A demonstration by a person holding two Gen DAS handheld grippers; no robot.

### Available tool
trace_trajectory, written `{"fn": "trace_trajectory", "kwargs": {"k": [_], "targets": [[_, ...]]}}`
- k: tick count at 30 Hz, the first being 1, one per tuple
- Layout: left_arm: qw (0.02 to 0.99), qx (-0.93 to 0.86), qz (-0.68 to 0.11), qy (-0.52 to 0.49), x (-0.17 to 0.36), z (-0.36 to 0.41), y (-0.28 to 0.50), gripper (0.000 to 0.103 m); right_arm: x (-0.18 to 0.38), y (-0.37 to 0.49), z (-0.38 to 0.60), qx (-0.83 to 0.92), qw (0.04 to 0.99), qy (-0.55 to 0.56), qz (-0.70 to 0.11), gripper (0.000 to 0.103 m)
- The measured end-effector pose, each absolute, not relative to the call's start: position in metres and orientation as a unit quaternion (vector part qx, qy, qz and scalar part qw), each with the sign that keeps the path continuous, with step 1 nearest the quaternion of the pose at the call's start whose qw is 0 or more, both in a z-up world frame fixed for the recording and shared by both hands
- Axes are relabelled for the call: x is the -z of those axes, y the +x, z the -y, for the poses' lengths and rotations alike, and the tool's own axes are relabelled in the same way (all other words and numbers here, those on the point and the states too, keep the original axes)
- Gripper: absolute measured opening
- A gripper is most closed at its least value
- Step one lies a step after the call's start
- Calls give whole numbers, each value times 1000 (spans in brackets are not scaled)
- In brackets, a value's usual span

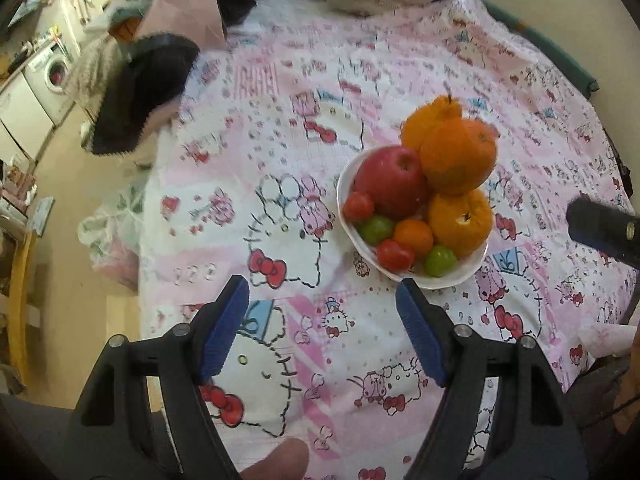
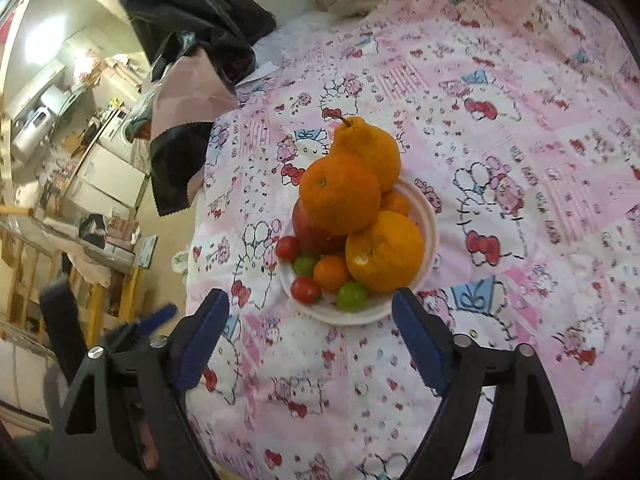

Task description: Organize fruits

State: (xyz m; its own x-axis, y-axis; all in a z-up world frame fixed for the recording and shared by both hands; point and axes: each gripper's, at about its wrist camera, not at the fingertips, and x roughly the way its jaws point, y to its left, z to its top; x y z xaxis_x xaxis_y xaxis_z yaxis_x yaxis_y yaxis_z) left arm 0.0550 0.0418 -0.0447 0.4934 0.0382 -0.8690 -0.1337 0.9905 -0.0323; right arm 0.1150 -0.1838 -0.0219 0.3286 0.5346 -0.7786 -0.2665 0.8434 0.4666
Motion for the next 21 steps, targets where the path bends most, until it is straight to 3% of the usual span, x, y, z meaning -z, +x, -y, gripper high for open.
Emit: {"fn": "trace_trajectory", "kwargs": {"k": [5,8,21], "targets": [[880,-42,-471,-53,21,-41,34,74,4,84,188,-239,832,98,-491,94],[887,-34,-458,-58,10,-39,22,91,-1,67,191,-232,845,89,-474,95],[920,-65,-386,-34,1,-40,-2,102,16,38,195,-164,890,47,-422,102]]}}
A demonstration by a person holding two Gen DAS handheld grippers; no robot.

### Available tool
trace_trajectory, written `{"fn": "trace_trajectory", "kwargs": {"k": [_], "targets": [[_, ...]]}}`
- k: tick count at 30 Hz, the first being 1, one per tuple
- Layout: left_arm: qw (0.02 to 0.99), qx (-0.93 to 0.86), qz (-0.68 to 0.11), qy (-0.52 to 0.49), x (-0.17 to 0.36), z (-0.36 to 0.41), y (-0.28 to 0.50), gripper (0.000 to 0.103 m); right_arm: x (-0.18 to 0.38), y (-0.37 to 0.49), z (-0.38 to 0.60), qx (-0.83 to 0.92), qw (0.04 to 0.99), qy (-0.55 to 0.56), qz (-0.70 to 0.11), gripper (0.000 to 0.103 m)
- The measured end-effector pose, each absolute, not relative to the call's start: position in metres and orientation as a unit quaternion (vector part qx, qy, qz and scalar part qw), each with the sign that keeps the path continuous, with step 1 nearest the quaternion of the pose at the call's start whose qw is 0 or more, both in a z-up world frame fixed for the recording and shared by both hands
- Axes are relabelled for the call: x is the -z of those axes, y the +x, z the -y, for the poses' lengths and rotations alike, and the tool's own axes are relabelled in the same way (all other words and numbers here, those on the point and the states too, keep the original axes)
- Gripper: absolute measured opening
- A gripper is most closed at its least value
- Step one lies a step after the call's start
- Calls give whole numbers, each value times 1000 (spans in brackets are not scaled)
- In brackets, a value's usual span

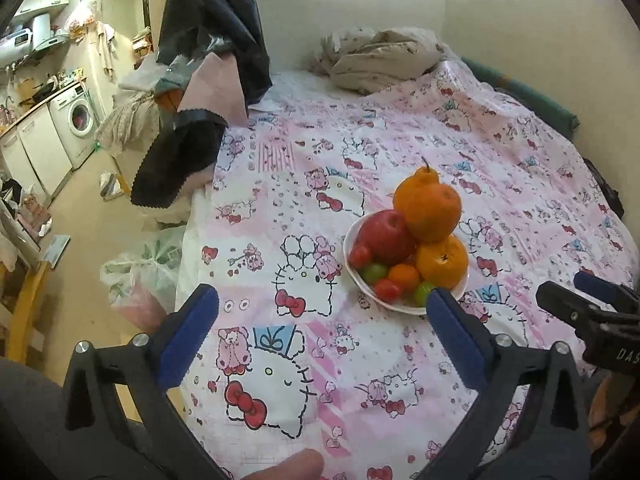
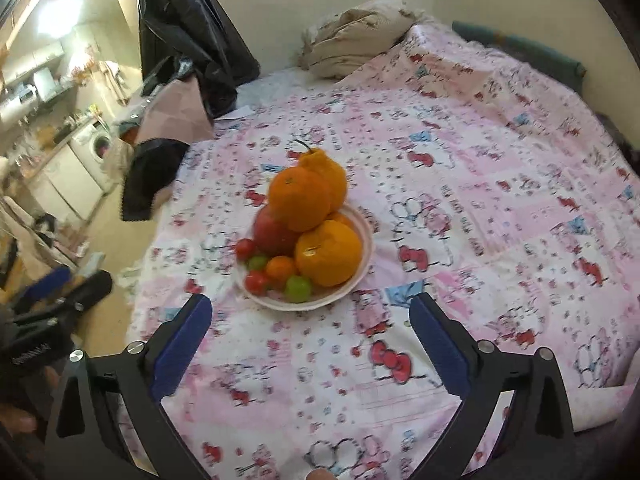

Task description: Organize fruits

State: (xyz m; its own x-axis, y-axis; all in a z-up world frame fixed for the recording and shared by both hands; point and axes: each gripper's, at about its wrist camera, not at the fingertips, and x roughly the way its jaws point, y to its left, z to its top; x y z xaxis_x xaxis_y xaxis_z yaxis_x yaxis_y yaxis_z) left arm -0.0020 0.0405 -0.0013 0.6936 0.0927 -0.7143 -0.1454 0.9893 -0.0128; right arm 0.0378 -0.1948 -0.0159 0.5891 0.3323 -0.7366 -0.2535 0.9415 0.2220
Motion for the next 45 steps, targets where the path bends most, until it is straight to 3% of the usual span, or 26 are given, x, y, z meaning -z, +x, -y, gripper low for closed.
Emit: {"fn": "trace_trajectory", "kwargs": {"k": [45], "targets": [[913,-34,-400,-71,10,-30,9,103,11,39,195,-140,905,35,-400,102]]}}
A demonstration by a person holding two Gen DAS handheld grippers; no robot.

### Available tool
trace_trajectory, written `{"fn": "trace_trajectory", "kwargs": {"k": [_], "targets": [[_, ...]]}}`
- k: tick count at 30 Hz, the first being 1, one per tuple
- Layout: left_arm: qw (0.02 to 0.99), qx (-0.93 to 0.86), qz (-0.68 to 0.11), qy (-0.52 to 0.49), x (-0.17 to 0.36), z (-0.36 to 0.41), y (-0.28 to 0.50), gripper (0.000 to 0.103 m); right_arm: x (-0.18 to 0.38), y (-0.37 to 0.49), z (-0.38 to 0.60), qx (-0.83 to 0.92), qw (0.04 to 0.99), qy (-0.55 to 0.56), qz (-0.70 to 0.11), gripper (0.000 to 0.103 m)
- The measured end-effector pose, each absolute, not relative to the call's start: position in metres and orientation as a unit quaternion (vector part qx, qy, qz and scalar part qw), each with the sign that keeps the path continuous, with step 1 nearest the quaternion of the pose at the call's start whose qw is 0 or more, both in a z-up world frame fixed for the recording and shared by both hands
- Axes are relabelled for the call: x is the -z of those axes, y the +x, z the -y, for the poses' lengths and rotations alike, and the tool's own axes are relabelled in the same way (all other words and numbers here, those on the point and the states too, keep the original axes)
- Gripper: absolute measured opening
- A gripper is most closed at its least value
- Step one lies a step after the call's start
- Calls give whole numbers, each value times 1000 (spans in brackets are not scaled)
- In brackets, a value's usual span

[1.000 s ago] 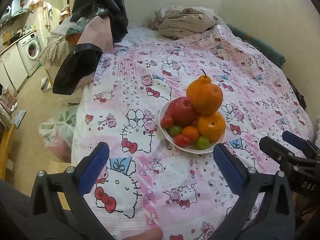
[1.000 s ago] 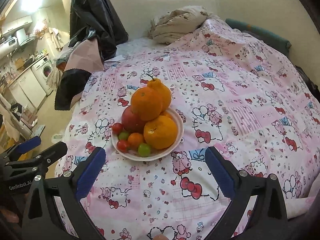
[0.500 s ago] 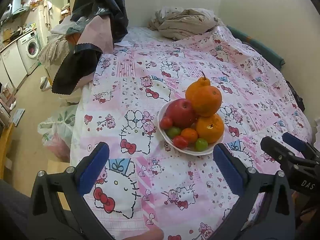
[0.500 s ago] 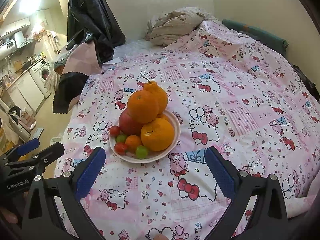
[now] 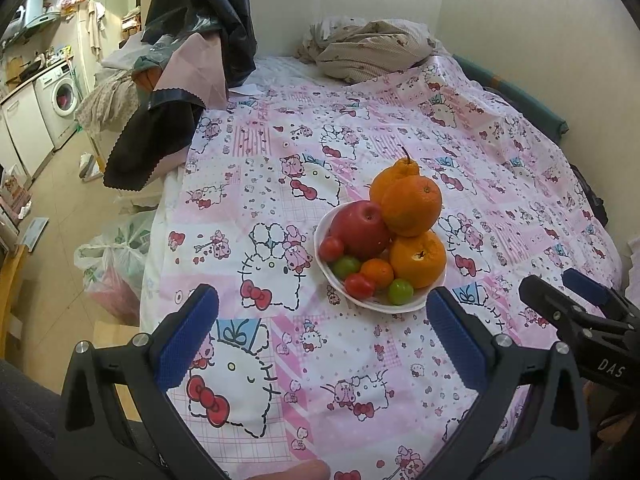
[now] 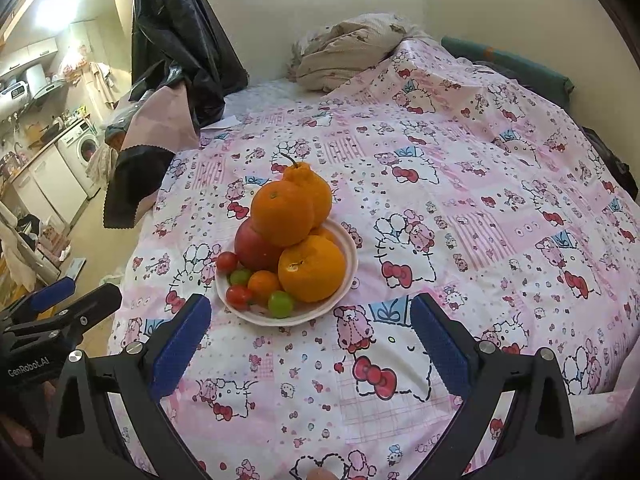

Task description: Organize fruits

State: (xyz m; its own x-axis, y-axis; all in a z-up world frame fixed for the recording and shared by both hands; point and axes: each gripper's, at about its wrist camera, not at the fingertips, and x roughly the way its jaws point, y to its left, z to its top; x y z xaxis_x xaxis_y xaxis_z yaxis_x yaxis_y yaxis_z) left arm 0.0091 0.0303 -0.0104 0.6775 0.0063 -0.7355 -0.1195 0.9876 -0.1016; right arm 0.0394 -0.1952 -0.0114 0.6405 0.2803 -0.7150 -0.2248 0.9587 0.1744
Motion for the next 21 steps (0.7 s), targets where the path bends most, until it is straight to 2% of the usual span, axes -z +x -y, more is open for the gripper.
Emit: {"fn": "trace_trajectory", "kwargs": {"k": [21], "targets": [[914,-36,-397,-71,5,-30,10,103,10,40,198,-140,905,33,-401,102]]}}
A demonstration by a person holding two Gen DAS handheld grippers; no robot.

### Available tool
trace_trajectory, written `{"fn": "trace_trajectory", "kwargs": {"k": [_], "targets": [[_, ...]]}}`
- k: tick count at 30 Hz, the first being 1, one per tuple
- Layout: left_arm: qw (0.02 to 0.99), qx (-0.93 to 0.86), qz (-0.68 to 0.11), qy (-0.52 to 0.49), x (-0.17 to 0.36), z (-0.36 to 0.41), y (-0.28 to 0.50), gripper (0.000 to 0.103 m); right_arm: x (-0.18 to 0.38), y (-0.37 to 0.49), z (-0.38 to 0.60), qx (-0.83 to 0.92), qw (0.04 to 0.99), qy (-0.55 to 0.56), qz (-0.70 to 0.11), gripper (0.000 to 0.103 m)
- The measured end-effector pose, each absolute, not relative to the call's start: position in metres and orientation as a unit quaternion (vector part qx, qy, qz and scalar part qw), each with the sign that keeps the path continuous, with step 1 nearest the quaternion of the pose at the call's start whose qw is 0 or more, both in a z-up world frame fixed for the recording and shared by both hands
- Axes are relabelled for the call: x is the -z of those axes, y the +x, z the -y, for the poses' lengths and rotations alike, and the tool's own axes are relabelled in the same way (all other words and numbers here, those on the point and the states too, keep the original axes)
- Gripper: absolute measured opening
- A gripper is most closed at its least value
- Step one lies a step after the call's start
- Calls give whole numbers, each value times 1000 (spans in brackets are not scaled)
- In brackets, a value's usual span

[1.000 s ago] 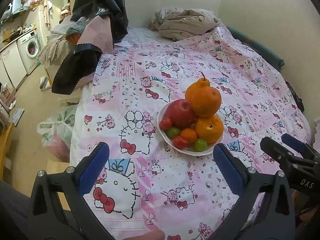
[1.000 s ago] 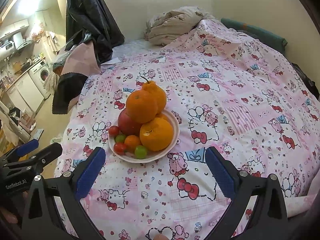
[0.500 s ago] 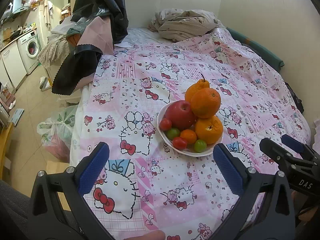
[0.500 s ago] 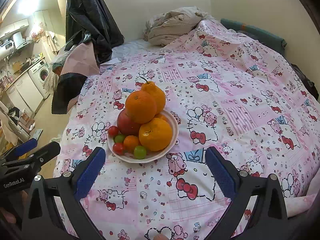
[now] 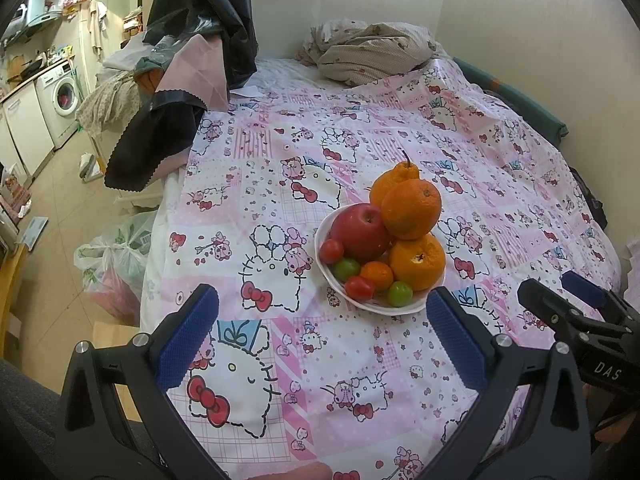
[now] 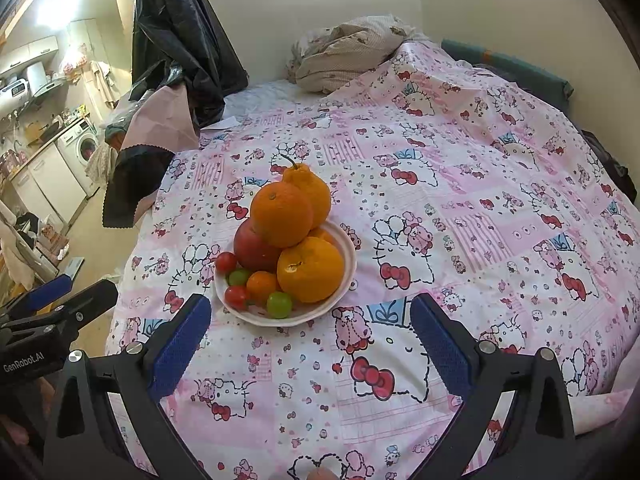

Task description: Organize fruits

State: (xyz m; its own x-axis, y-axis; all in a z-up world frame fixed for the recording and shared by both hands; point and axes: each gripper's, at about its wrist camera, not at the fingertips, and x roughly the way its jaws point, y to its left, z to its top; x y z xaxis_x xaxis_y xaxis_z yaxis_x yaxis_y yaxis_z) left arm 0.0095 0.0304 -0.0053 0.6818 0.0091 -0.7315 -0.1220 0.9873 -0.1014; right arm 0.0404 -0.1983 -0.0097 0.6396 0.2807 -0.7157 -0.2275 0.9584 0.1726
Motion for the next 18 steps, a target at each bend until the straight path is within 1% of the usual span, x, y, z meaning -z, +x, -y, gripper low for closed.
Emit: {"fn": "trace_trajectory", "kwargs": {"k": [18], "targets": [[914,-36,-397,-72,5,-30,9,103,10,41,198,-142,904,31,-402,102]]}}
